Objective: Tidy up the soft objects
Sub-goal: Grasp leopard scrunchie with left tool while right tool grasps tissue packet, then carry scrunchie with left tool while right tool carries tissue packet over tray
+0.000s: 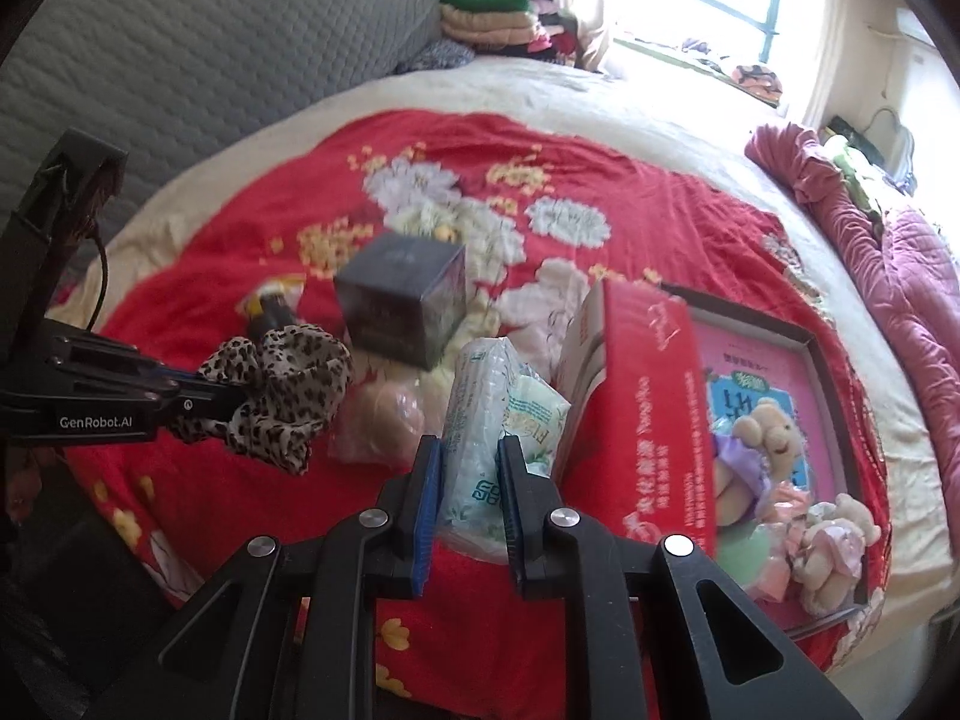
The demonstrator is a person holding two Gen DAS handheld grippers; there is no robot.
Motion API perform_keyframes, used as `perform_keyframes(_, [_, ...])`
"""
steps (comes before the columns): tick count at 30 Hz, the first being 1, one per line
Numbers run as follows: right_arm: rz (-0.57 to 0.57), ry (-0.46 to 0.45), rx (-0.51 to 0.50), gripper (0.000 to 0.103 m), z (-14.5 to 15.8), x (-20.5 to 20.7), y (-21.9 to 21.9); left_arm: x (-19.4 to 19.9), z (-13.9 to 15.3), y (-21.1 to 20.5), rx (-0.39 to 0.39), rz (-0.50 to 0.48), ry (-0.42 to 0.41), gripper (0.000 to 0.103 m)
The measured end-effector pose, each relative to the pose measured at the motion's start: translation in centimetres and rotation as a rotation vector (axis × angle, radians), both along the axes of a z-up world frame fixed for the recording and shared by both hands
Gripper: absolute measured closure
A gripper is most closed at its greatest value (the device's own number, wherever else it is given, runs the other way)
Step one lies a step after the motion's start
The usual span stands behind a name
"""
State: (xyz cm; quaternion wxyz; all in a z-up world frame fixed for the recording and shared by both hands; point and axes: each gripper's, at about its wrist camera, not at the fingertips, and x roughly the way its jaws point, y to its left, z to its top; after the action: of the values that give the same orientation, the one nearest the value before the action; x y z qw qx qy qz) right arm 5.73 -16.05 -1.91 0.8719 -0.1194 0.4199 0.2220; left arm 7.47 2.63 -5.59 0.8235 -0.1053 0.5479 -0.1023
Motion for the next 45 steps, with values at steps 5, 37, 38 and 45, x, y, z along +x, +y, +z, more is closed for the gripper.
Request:
perform_keyframes(5, [-0.021,-0.026,0.022,0.084,2.0,-0.4,-1.0,0.1,3.4,-1.1,0.036,-0.011,-0.074,0.093])
perform_keyframes(37, [-0.155,-0.155,0.119,0.084,9.8,-2.4,-9.0,1.7,10.8,-11.5,0.109,-0.164,-0.234,0.093])
perform_keyframes(38, [-0.162,-0.157,0.122,0.084,9.9,-2.4,-9.4,1.8,10.8,-11.9,0.109,-0.17,-0.237,0.093])
perform_keyframes(45, [-0.224,-0.158,0.129,0.084,10.0,-2.2,-12.5,2.6,10.9,-14.6,0.11,-0.209,-0.244,0.093])
